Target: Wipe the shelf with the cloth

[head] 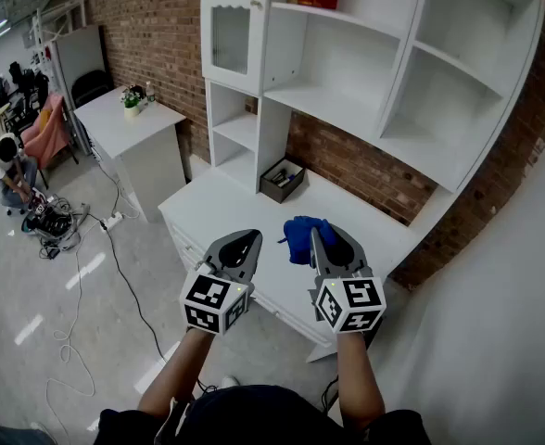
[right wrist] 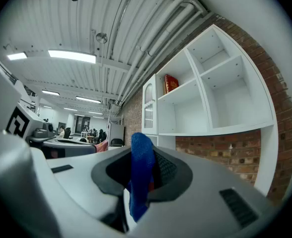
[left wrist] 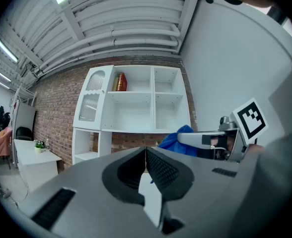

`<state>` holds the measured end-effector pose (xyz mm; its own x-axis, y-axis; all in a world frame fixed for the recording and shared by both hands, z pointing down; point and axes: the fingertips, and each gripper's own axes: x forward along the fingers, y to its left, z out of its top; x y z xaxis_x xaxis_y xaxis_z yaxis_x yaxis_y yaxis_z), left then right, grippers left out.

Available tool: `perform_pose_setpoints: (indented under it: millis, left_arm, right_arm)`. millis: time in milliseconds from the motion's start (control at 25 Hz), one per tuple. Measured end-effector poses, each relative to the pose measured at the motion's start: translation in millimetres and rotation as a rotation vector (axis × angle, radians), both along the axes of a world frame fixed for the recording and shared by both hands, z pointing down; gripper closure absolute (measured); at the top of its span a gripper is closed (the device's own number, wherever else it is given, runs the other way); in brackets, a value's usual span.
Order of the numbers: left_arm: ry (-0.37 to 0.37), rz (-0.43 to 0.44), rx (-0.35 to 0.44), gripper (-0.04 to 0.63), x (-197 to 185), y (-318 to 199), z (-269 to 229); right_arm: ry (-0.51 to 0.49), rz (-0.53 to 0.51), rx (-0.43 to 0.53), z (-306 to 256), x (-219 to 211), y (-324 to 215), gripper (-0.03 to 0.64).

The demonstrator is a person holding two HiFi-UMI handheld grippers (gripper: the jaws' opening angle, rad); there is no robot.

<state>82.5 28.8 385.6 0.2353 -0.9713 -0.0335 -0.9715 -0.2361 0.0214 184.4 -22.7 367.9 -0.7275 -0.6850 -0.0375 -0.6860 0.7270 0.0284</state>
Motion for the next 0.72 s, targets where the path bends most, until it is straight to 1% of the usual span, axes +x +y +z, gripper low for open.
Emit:
perform_pose_setpoints:
  millis: [160, 360, 560, 720]
  left_arm:
    - [0.010, 0.000, 0.008, 0.578, -7.4, -1.7, -0.3]
    - [0.018, 0.011, 0.006, 0.578, -15.6, -1.0, 1.2]
    - [0.029, 0.004, 0.006, 0.578, -30.6, 4.3, 7.1]
    - [0.032, 0.008, 0.006, 0.578, -45.6, 7.3, 7.1]
  right_arm:
    - [0.000, 0.001, 0.005, -1.2, -7.4, -0.8, 0.532]
    - [-0.020, -0.032, 0.009, -1.3, -19.1, 5.9, 0.532]
    - [-0.006, -0.003, -0.015, 7.5, -30.3, 4.6, 0.532]
    - [-0.002, 0.010, -0.015, 7.2, -42.1, 7.7, 0.532]
